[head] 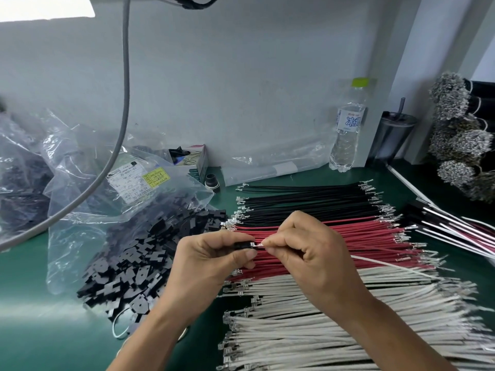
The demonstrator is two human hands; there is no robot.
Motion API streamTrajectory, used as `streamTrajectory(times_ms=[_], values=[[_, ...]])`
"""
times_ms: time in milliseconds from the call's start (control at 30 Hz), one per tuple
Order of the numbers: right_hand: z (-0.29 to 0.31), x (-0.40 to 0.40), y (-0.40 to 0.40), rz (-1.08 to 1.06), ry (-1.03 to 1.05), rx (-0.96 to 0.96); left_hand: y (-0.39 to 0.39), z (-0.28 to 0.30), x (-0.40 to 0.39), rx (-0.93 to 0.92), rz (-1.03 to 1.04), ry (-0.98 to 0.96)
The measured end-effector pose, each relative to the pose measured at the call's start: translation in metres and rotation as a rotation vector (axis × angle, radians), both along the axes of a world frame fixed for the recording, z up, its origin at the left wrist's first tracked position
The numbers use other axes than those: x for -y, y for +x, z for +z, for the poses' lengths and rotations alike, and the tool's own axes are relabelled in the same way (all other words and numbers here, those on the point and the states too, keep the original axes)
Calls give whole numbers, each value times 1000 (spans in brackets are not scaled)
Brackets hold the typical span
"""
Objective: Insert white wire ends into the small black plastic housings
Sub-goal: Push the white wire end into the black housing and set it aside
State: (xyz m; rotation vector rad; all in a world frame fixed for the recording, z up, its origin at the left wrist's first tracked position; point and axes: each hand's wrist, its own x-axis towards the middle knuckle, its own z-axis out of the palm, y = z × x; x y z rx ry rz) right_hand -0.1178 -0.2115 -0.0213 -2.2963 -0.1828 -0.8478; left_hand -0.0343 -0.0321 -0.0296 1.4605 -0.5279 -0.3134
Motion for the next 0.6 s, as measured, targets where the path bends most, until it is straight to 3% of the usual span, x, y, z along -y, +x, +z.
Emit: streamTrajectory(times_ms=[233,433,600], values=[[-3,3,2,49,9,-84,1,1,0,23,-35,34],[-3,8,3,-46,-216,-39,2,-3,1,8,15,49],[-6,2,5,-30,-273,2,2,-5,-2,56,-28,81]])
